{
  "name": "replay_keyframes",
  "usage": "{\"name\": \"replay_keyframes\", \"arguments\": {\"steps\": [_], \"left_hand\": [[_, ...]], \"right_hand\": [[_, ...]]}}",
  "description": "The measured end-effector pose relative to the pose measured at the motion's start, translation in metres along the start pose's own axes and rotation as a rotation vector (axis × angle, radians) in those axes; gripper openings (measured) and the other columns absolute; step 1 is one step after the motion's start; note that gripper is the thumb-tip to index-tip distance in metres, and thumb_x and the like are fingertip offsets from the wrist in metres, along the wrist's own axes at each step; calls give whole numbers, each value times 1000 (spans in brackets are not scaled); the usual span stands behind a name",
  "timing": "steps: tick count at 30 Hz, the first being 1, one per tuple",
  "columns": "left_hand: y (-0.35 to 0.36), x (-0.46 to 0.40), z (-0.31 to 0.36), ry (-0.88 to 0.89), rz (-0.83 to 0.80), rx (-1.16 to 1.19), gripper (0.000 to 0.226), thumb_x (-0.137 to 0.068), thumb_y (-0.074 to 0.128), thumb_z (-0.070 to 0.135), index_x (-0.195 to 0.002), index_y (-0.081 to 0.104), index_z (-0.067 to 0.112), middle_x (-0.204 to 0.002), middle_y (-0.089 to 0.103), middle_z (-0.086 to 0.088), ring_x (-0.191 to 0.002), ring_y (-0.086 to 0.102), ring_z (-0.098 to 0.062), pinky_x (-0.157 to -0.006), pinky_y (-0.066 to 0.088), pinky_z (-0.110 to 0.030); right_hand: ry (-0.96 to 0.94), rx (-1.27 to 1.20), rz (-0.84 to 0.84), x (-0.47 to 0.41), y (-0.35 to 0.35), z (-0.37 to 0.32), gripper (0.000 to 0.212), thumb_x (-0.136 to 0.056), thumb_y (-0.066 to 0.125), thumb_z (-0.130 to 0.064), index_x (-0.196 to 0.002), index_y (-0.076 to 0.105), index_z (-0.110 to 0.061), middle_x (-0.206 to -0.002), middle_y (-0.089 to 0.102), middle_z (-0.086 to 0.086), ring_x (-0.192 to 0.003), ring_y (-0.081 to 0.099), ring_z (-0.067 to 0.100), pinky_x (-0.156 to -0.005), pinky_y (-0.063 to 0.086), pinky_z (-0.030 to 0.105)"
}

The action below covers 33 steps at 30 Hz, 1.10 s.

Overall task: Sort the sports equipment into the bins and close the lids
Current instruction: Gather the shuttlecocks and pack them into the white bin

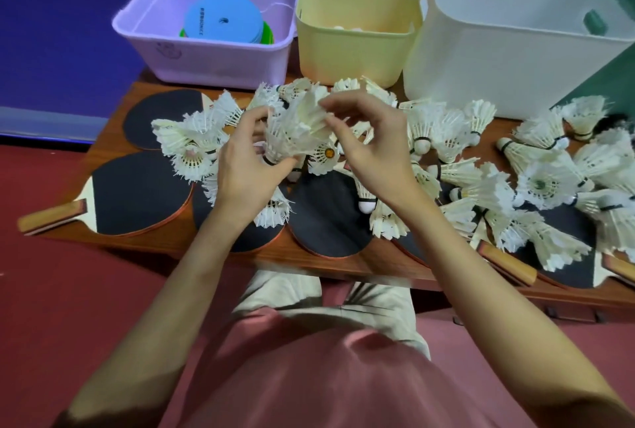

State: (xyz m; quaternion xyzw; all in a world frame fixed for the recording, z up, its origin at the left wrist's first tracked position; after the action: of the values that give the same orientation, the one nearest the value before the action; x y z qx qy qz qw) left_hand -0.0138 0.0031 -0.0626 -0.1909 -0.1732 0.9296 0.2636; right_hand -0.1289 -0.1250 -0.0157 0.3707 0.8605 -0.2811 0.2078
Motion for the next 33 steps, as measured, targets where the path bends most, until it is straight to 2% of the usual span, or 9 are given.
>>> {"name": "replay_keyframes", "arguments": {"steps": [4,7,11,13,17,21,25,30,33], "left_hand": [[-9,2,-3,28,-45,61,66,-69,81,10,-126,50,21,-119,58,5,-102,58,-12,-87,53,-33],[-20,4,-7,-26,26,208,58,-69,81,5,-113,51,27,-108,60,6,-100,62,-16,-87,55,-37],[-34,5,-14,-67,107,237,59,-68,81,0,-113,49,22,-111,59,3,-103,62,-17,-87,55,-39],[-38,6,-17,-71,127,236,60,-68,81,-1,-114,49,19,-108,58,6,-99,61,-13,-86,55,-36],[-41,7,-18,-56,143,234,59,-69,81,-1,-114,49,18,-102,57,13,-89,60,-2,-80,54,-31],[-41,7,-19,-46,137,212,58,-69,80,-1,-113,49,20,-99,55,19,-84,57,8,-76,53,-26],[-40,7,-19,-23,120,172,57,-70,80,2,-118,52,15,-101,55,20,-84,56,8,-75,51,-22],[-38,-4,-16,-8,84,128,58,-71,81,8,-117,50,26,-104,56,23,-92,57,1,-83,54,-30],[-30,-13,-11,19,39,76,58,-69,81,16,-115,50,32,-104,56,28,-93,56,-2,-85,54,-40]], "right_hand": [[-14,-42,-91,1,14,0,17,-86,62,1,-102,68,-3,-97,69,3,-88,64,8,-78,49,18],[-77,-25,-95,2,21,-3,28,-87,63,-4,-115,63,-2,-113,63,7,-104,60,14,-80,50,24],[10,3,-61,13,27,5,18,-83,61,-1,-101,64,-4,-99,61,8,-84,57,9,-69,46,21],[92,85,-254,19,34,17,17,-79,66,-8,-96,65,-9,-91,62,3,-77,58,11,-67,43,22],[90,334,-706,30,56,26,43,-72,79,-33,-108,65,-13,-90,62,1,-78,58,14,-73,49,28],[13,464,-778,31,76,24,38,-78,74,-32,-109,65,-12,-85,63,1,-77,52,13,-75,48,34],[25,455,-636,23,64,24,8,-84,64,-16,-83,68,-9,-79,65,3,-72,59,17,-72,51,38],[200,361,-146,0,-5,19,11,-86,60,-12,-78,67,-8,-72,66,4,-66,58,15,-63,43,22],[282,165,122,-10,-41,17,10,-87,62,-13,-80,68,-8,-70,65,6,-61,61,18,-58,48,26]]}}
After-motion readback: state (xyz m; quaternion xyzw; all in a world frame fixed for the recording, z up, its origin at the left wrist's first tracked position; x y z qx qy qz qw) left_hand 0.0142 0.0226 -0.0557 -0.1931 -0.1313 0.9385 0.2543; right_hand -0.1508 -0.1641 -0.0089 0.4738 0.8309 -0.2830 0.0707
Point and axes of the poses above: each hand's wrist, its own x-axis away from the middle knuckle, its own y-axis out of the palm, z = x × y, the point moved 3 cm from there along -x, towards the middle knuckle
